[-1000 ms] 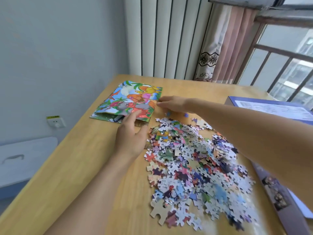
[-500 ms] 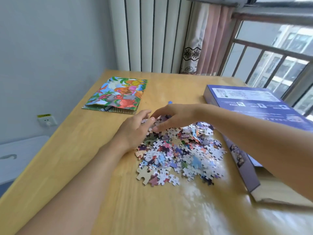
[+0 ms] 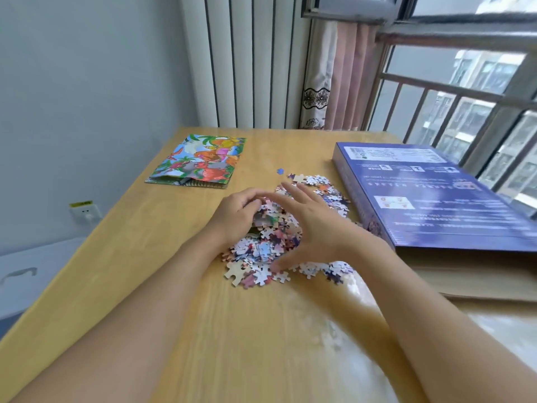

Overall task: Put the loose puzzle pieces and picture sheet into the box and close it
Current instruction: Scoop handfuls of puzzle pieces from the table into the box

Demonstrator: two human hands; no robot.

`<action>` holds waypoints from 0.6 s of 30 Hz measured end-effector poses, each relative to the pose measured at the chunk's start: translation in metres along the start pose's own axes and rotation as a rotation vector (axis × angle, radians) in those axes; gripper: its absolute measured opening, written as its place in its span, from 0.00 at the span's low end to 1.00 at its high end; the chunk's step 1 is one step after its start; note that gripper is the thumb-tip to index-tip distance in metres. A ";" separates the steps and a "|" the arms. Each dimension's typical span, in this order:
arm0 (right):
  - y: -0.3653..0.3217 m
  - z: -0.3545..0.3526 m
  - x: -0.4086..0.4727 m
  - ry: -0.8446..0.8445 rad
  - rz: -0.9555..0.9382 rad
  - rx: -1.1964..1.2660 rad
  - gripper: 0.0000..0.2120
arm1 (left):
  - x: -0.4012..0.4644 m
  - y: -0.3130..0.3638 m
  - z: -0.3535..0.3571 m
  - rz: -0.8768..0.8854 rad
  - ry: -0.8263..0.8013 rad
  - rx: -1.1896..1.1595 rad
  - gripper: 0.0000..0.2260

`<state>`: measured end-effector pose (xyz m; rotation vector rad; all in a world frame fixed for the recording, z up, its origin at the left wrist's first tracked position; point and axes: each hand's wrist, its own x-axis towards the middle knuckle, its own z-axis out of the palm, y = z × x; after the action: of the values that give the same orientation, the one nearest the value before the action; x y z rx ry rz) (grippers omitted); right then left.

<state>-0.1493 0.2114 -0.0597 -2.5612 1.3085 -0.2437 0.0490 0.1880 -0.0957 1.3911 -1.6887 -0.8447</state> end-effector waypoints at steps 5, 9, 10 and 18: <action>0.001 0.005 0.010 0.001 -0.031 -0.017 0.54 | 0.006 0.005 0.003 -0.094 0.063 -0.110 0.16; -0.002 0.010 0.010 0.026 -0.030 -0.042 0.54 | 0.007 0.015 0.008 -0.116 0.115 -0.194 0.15; -0.002 0.012 0.011 0.040 -0.031 -0.056 0.53 | 0.007 0.016 0.008 -0.131 0.126 -0.233 0.15; 0.001 0.015 0.015 0.121 -0.078 -0.132 0.32 | 0.007 0.011 0.001 -0.091 0.203 -0.113 0.14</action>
<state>-0.1379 0.2010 -0.0744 -2.7510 1.3076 -0.3437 0.0424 0.1827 -0.0857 1.4335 -1.4122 -0.8077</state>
